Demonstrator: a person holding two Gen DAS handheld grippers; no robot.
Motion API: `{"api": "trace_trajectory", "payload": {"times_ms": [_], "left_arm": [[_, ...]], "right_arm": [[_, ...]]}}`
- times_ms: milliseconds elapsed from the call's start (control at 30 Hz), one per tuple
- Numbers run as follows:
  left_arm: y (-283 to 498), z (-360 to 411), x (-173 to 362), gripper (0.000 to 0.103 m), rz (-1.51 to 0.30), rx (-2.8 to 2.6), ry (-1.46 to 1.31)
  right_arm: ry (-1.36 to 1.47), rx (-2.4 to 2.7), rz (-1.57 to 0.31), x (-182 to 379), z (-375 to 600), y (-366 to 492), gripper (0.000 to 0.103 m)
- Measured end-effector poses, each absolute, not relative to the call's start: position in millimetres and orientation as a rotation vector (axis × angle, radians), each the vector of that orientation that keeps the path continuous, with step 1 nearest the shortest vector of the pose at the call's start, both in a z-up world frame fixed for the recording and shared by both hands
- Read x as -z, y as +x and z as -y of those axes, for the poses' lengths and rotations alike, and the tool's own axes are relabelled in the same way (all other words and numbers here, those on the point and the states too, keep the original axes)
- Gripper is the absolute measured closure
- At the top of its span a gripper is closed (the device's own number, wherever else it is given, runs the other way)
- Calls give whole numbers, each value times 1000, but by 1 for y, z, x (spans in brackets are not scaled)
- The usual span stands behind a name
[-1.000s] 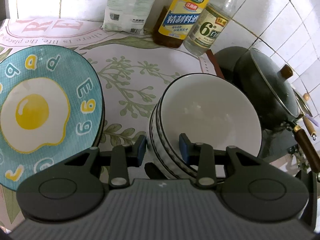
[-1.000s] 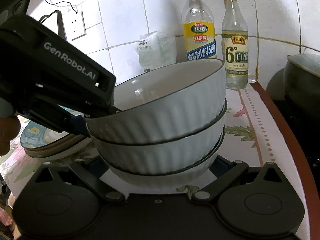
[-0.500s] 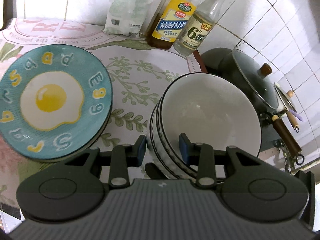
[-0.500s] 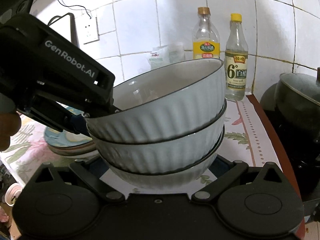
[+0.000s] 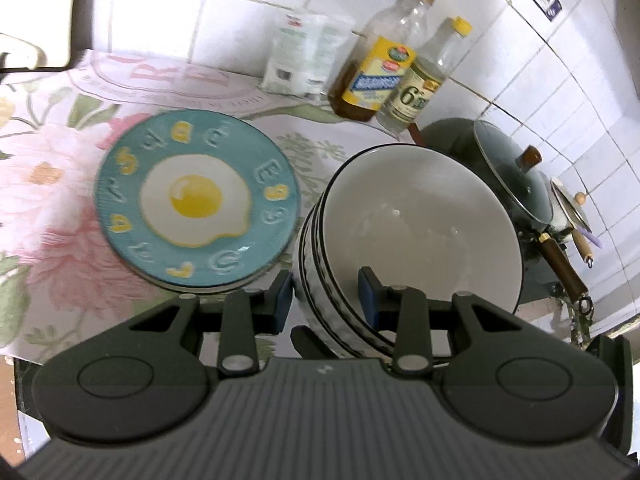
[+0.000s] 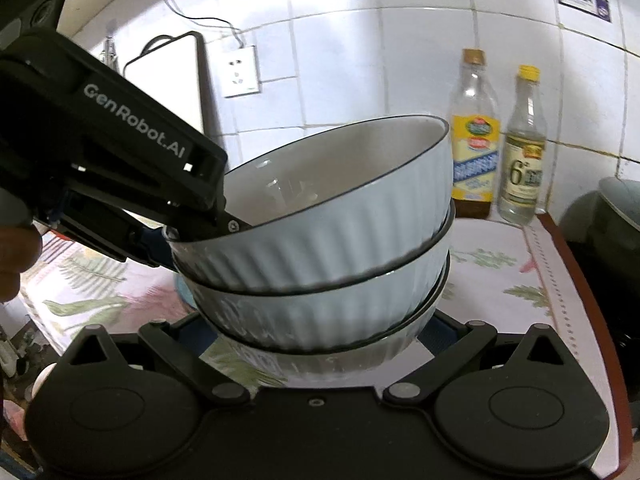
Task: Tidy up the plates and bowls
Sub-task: 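Lift the bowl stack and carry it over the egg plate stack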
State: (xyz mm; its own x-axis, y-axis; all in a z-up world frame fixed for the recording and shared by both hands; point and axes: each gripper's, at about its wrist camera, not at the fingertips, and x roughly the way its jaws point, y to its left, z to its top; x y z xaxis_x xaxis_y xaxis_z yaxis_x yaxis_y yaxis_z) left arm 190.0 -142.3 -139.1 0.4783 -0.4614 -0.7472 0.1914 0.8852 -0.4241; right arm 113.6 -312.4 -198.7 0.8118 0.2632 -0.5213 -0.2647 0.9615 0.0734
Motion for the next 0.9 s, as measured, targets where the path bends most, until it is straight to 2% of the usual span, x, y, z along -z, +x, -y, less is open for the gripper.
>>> {"api": "trace_trajectory", "payload": {"times_ms": [433,900], "left_arm": [[198,83,113,69,-948,298,-316],[253,57,163,69,-952,191,-358]], "right_arm": [[-22,-406,-532,179,261,148,0],[-54,-521,-590,219,236,216,0]]}}
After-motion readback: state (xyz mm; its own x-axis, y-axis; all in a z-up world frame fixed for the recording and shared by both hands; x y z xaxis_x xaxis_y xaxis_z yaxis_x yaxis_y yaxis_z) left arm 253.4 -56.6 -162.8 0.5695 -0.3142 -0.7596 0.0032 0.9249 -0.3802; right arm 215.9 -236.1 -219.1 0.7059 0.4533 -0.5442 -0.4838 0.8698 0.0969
